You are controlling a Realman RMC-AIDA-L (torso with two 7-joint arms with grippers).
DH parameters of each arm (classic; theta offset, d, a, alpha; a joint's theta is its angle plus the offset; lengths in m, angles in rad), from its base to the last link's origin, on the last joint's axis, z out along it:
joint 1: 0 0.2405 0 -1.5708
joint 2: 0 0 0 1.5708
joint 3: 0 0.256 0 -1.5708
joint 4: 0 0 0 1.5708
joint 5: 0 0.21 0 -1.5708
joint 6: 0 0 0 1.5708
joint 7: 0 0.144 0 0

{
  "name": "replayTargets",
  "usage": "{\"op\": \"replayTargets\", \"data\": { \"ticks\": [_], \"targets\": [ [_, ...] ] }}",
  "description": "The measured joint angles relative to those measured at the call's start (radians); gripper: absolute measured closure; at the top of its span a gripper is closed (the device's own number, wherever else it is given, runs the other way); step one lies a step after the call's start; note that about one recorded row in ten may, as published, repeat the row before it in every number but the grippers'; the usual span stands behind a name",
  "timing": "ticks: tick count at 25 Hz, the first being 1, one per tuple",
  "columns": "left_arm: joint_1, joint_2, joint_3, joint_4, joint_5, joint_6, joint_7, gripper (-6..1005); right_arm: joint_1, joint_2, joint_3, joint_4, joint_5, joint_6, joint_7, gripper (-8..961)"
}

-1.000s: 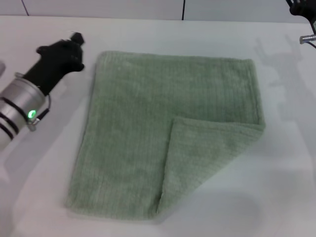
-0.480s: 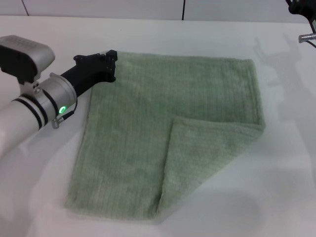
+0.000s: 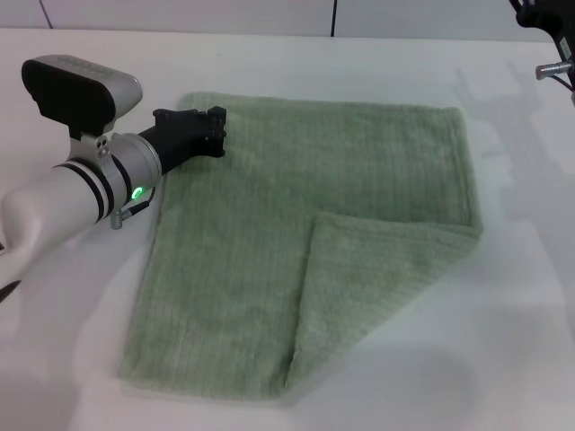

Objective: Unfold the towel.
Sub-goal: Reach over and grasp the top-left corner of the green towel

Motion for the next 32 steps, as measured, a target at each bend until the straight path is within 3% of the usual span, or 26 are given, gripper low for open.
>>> {"op": "replayTargets", "data": {
  "ticks": [12,32],
  "targets": [
    [-0.020,0.000,0.009,0.002,-0.001,-0.090,-0.003,1001,0.009,-0.001,-0.022,0.000,0.000,0.002,0.000,136],
    [-0.025,-0.001,0.022,-0.005,-0.001,-0.116,-0.010,1000,0.021,-0.004,-0.032,-0.036,0.003,0.076,0.000,136]
  ]
}}
